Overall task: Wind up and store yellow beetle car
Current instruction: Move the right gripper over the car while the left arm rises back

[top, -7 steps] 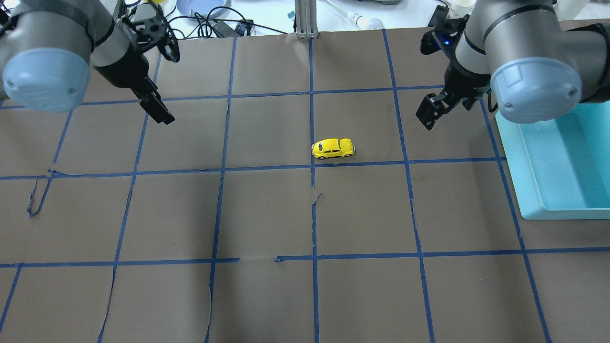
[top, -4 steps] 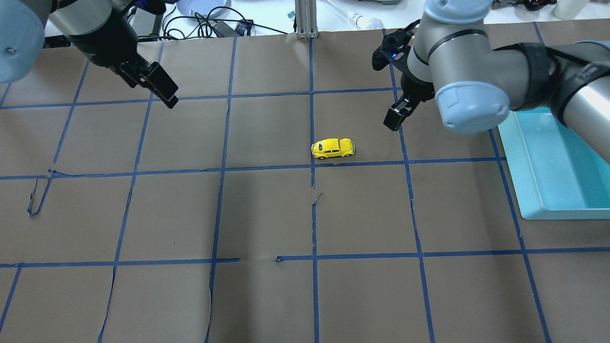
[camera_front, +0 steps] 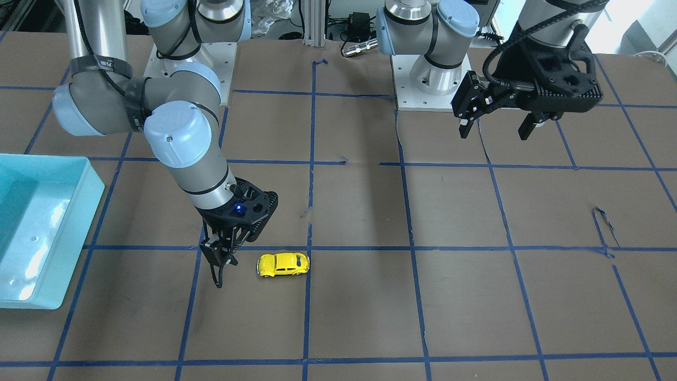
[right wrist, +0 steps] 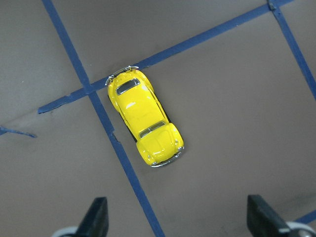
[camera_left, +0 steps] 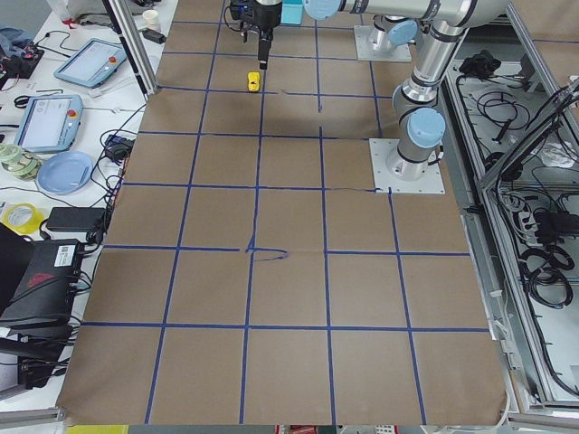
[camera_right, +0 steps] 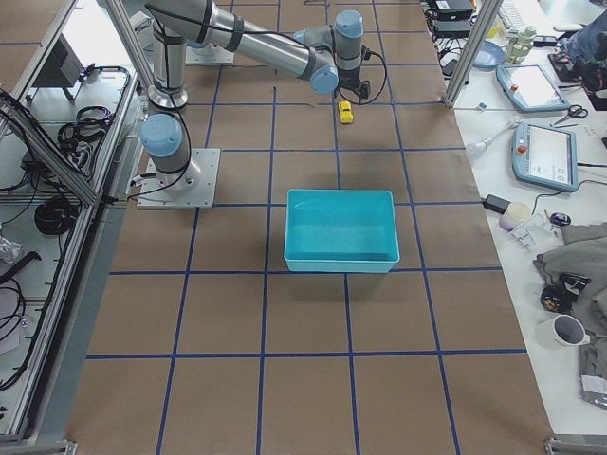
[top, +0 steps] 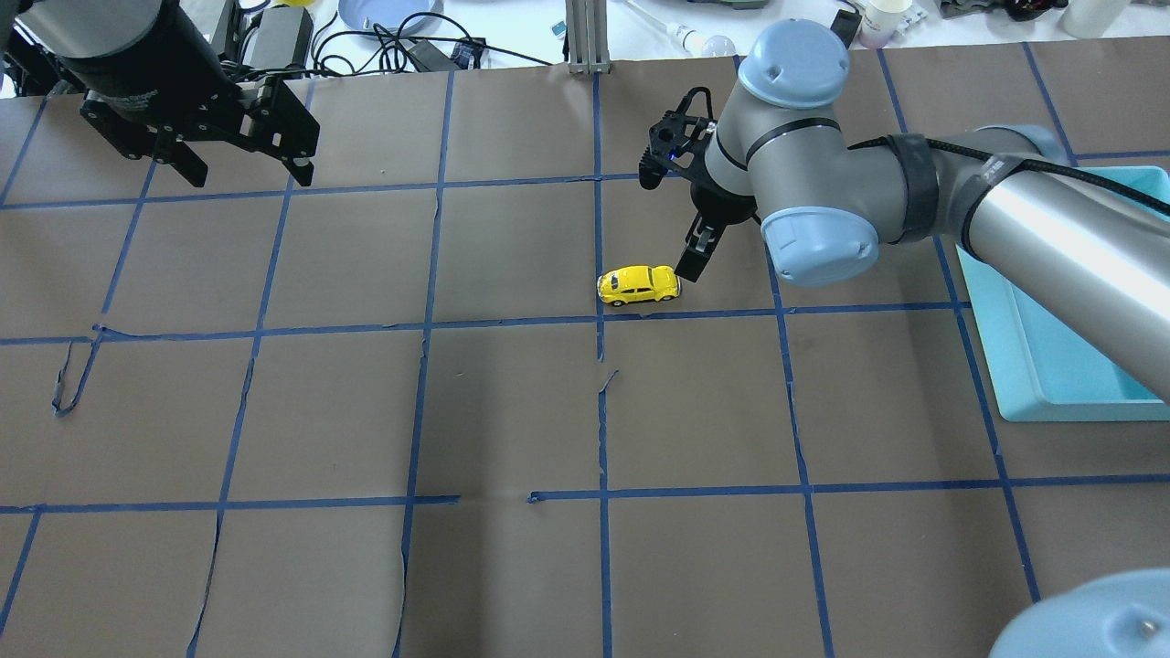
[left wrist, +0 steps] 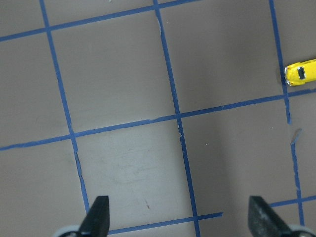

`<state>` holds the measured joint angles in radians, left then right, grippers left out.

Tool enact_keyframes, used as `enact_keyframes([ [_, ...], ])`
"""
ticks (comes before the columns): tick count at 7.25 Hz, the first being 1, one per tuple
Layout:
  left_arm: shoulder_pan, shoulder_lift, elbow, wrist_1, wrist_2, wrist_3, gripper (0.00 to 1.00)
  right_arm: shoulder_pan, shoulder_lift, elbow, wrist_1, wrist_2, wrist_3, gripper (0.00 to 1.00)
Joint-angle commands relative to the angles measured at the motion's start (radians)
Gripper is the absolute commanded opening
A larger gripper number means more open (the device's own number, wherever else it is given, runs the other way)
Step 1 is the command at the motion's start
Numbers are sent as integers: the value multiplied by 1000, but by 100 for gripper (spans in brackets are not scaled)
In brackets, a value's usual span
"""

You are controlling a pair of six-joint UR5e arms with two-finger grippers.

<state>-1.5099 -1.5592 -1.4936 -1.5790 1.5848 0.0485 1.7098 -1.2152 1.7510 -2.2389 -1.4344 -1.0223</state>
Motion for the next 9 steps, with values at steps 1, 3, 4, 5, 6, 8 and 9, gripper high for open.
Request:
enact_keyframes([
  [1, -4, 17, -31, 1, 4, -53, 100, 26, 51, 2, -11, 16, -76, 100],
  [3, -4, 36, -42, -15, 1, -45, 100, 54, 95, 1, -56, 16, -76, 100],
  [4, -4, 39, -51, -9, 3, -47, 100, 62, 118, -1, -88, 16, -93, 100],
  [5, -4, 36, -51, 0, 1, -47, 100, 62, 140, -2, -126, 16, -113, 100],
  [6, -4, 41, -53, 1, 1, -39, 100, 63, 160, -2, -149, 17, -113, 100],
  [8, -4, 42, -53, 1, 3, -39, 100, 63, 172, -16, -160, 17, -114, 100],
  [9, -4, 42, -54, -1, 3, -39, 100, 63, 180, -24, -162, 37, -116, 100],
])
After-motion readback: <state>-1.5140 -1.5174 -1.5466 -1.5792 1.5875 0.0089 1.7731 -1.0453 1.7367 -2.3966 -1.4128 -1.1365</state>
